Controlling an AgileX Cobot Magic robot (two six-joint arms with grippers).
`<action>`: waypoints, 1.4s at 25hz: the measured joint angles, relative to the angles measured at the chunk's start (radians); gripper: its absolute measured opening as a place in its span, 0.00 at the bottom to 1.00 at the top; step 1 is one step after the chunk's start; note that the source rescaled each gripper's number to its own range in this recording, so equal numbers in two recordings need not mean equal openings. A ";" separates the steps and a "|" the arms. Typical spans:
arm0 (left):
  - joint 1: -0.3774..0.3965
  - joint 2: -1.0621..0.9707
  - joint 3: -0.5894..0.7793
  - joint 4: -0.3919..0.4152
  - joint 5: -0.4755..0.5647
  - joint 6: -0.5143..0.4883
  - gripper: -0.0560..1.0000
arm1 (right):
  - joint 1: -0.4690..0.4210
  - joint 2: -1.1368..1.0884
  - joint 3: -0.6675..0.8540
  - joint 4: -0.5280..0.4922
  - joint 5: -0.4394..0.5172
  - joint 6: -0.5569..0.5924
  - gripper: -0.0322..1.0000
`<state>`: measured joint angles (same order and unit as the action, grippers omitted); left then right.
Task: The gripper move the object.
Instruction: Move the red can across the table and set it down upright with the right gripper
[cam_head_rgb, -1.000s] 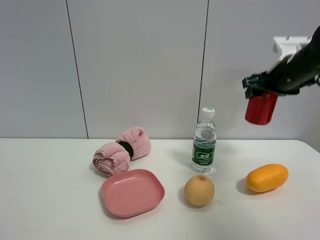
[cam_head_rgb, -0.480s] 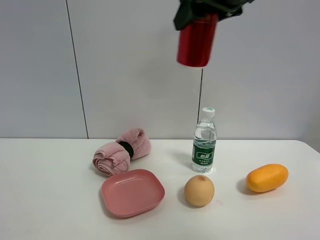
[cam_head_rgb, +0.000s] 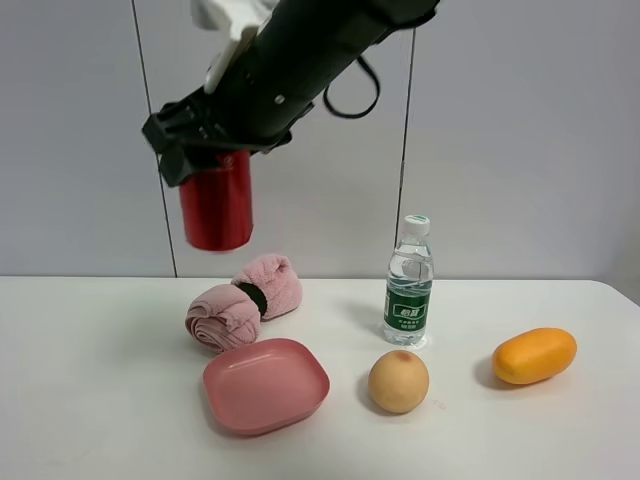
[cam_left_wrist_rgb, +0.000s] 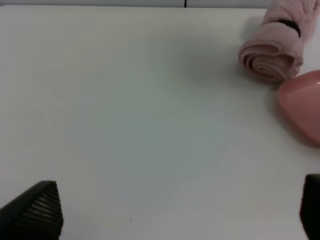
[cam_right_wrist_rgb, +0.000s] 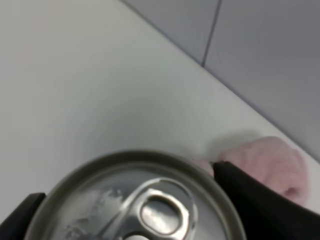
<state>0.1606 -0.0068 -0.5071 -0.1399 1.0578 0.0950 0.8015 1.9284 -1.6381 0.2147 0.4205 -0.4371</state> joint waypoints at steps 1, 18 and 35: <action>0.000 0.000 0.000 0.000 0.000 0.000 1.00 | 0.012 0.031 -0.025 0.001 0.010 0.000 0.03; 0.000 0.000 0.000 0.000 0.000 0.000 1.00 | 0.098 0.423 -0.259 0.053 0.063 -0.020 0.03; 0.000 0.000 0.000 0.000 0.000 0.000 1.00 | 0.104 0.459 -0.260 0.070 0.016 -0.119 0.17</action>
<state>0.1611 -0.0068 -0.5071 -0.1399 1.0578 0.0950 0.9058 2.3879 -1.8982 0.2847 0.4369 -0.5565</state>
